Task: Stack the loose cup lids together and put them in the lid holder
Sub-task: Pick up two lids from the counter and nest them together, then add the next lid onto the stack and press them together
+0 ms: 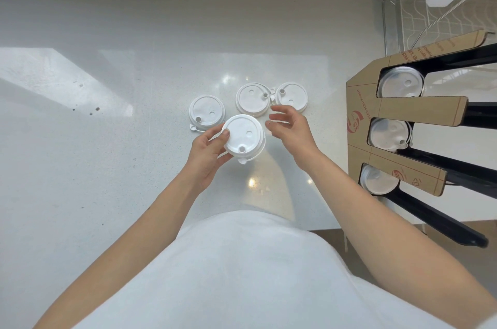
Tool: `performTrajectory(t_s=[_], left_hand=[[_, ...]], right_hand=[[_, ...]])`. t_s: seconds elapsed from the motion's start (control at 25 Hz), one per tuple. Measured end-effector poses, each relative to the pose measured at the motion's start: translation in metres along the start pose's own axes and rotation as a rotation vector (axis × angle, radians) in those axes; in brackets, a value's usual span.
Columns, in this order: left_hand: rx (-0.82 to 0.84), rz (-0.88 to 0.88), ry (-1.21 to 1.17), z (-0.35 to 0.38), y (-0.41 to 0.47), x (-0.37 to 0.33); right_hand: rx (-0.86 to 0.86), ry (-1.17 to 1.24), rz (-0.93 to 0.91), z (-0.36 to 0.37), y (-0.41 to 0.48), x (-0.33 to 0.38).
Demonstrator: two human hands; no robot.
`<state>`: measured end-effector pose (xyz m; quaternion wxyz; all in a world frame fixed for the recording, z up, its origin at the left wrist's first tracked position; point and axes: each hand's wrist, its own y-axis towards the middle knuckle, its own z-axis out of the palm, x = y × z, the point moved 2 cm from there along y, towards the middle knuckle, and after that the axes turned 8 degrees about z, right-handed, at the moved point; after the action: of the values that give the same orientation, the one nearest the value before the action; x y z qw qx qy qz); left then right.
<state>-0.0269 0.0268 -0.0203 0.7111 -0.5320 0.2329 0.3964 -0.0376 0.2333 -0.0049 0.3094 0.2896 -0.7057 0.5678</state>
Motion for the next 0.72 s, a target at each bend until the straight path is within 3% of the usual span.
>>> performTrajectory(t_s=[0.2,0.4,0.56,0.72], left_hand=[[-0.044,0.010,-0.020,-0.004,0.003,-0.003],[-0.052,0.014,-0.039,-0.004,0.007,-0.007],[-0.062,0.006,-0.029,-0.004,0.009,-0.010],[-0.071,-0.009,-0.018,-0.003,0.010,-0.009]], right_hand=[[-0.320,-0.451,-0.231,-0.015,0.035,0.017],[-0.227,-1.021,-0.203,-0.023,0.072,0.022],[-0.127,-1.115,-0.101,-0.024,0.082,0.018],[-0.113,-1.070,-0.119,-0.022,0.080,0.013]])
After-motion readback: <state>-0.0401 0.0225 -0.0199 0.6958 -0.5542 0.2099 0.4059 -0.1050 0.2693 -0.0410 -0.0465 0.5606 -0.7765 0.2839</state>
